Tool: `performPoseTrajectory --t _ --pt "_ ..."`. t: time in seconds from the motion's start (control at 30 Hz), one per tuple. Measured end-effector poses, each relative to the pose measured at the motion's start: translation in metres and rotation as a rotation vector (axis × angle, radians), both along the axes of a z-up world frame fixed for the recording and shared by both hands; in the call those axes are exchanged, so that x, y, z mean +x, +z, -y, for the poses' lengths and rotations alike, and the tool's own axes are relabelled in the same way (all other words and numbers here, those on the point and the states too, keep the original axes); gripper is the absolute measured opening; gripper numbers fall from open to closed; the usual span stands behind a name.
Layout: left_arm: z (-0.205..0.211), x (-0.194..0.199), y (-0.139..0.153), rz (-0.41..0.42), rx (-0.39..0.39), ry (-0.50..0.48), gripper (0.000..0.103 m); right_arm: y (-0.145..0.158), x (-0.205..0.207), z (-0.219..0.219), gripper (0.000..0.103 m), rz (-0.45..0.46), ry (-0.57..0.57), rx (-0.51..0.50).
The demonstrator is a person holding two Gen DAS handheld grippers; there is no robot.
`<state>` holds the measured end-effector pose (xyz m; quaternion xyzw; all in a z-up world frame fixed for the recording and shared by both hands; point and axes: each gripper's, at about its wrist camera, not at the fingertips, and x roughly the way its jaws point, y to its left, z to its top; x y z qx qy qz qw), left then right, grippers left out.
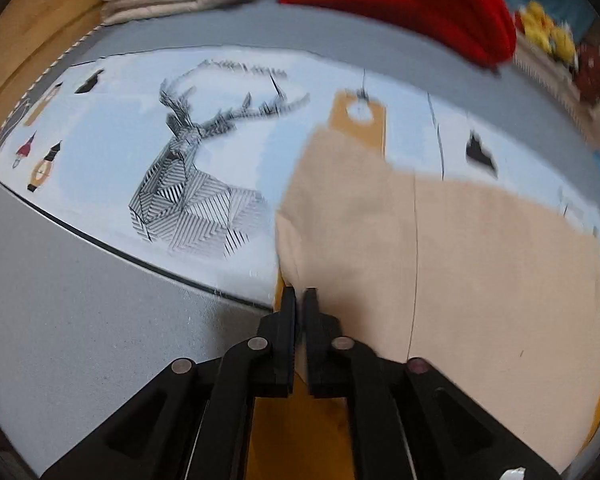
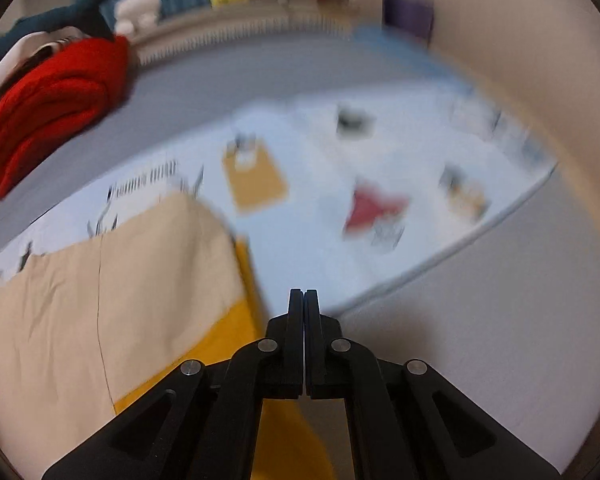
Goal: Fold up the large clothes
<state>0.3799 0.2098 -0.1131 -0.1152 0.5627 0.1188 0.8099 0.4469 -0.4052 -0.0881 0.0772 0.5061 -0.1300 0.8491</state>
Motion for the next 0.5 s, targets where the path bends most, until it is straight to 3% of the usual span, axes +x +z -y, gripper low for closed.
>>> performPoseTrajectory --t 0.1,0.13,0.17,0.23,0.27,0.3,0.33,0.37,0.4,0.5 --pt "-0.002 -0.006 0.021 0.054 0.018 -0.015 0.018 0.022 -0.010 0.011 0.003 0.100 0.005 0.054" --pt "-0.004 -0.009 0.028 0.074 0.017 -0.013 0.026 0.028 -0.013 0.011 0.004 0.127 0.035 0.087" --pt "-0.006 -0.014 0.039 0.103 0.026 -0.019 0.027 0.028 -0.015 0.010 0.007 0.125 0.078 0.104" --pt "-0.004 -0.021 0.051 0.123 0.015 -0.063 0.028 0.016 -0.013 0.003 0.026 0.055 0.143 0.128" --pt "-0.002 -0.026 0.054 0.127 0.005 -0.088 0.028 0.000 -0.015 -0.001 0.039 -0.032 0.188 0.159" --pt "0.002 -0.029 0.057 0.128 -0.005 -0.115 0.028 -0.013 -0.017 -0.006 0.040 -0.100 0.216 0.169" --pt "0.006 -0.033 0.059 0.128 -0.024 -0.150 0.028 -0.026 -0.021 -0.009 0.039 -0.170 0.236 0.146" --pt "0.013 -0.037 0.059 0.124 -0.052 -0.193 0.028 -0.032 -0.025 -0.010 0.030 -0.196 0.245 0.125" --pt "0.019 -0.037 0.058 0.111 -0.079 -0.237 0.028 -0.035 -0.029 -0.011 0.007 -0.197 0.262 0.135" --pt "0.043 -0.045 0.046 0.044 -0.172 -0.378 0.028 -0.023 -0.038 -0.001 0.003 -0.123 0.209 0.153"
